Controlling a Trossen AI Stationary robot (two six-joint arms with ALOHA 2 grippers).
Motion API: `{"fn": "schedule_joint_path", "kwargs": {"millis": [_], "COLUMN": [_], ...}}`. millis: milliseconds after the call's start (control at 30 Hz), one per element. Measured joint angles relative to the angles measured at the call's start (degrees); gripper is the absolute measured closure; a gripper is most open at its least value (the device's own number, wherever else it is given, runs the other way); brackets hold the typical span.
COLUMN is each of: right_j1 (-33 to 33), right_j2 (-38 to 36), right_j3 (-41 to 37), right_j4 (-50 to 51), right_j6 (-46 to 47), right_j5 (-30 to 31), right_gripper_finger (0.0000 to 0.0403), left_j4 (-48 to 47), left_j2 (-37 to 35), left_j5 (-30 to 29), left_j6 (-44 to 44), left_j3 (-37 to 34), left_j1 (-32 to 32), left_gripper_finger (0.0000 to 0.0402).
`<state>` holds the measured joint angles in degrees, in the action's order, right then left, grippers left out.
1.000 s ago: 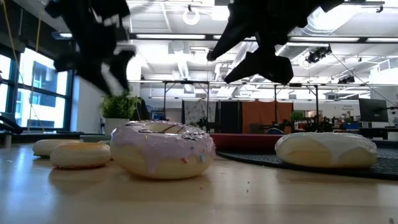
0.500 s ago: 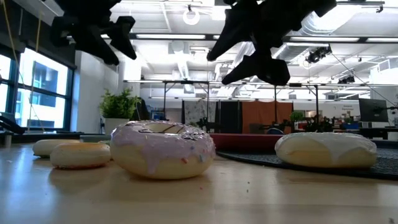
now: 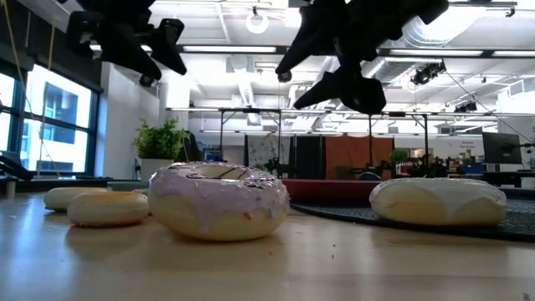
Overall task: Pick & Place donuts
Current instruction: Put the large purple donut on the gray plate
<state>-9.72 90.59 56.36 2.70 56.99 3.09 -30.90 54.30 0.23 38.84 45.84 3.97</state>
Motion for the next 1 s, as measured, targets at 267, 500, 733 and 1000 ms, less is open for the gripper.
{"fn": "schedule_joint_path", "kwargs": {"millis": [267, 500, 733, 1000], "right_j1": [-0.1, -0.2, -2.6, -5.4], "right_j2": [0.2, 3.4, 9.3, 16.0], "right_j3": [0.0, 0.0, 0.1, 6.4], "right_j4": [-1.0, -6.6, -13.2, -10.5], "right_j6": [2.8, 7.6, 13.3, 16.3], "right_j5": [-0.1, -1.4, -2.5, -2.4], "right_gripper_finger": [0.0187, 0.0187, 0.0187, 0.0187], "left_j4": [1.2, 0.7, 0.5, -1.5], "left_j2": [0.0, 0.0, 0.9, 2.3], "left_j5": [4.1, 5.6, 0.7, -1.2], "left_j6": [0.2, 0.4, 0.4, 0.3], "left_j3": [0.0, 0.0, 0.0, -2.2], "left_j1": [0.0, -1.7, -10.9, -18.8], "left_gripper_finger": [0.0169, 0.0169, 0.0169, 0.0169]}}
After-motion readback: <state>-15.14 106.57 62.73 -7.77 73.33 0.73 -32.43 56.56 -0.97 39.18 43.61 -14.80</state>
